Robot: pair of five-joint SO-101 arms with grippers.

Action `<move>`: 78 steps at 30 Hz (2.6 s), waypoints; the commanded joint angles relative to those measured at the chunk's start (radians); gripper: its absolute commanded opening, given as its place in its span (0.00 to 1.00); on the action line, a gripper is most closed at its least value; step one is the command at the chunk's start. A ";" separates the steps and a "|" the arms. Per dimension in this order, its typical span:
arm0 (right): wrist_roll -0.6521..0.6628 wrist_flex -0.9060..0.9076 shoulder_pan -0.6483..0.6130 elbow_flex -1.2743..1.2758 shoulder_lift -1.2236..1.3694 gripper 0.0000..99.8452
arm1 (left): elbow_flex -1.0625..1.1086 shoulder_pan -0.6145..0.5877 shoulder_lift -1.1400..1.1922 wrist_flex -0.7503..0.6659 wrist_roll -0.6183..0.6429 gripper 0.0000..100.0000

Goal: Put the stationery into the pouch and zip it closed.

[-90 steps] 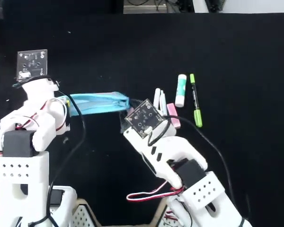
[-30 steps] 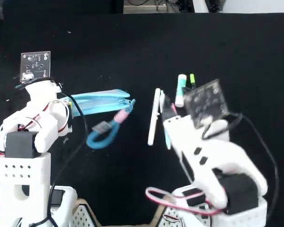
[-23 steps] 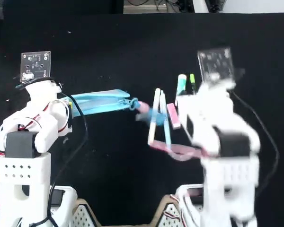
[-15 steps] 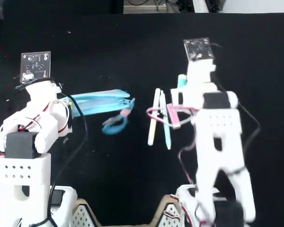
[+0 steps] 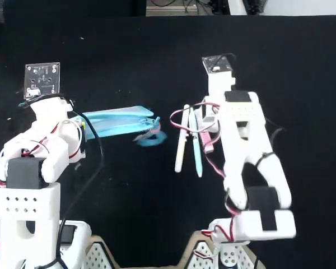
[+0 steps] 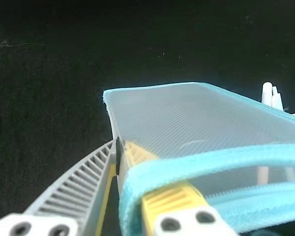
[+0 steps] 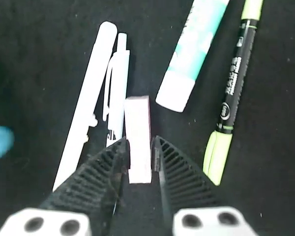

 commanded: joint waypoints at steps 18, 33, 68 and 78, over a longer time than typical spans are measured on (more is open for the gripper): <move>0.084 0.103 -0.035 -0.317 0.364 0.14 | 0.012 -0.010 0.003 0.008 -0.008 0.03; 0.120 0.253 0.038 -0.358 0.332 0.01 | 0.012 -0.010 0.003 0.008 -0.009 0.03; 0.296 0.269 0.049 -0.117 0.073 0.01 | 0.013 -0.010 0.003 0.009 -0.009 0.03; 0.216 0.385 -0.075 -0.082 -0.615 0.01 | 0.027 -0.002 0.003 0.006 -0.009 0.03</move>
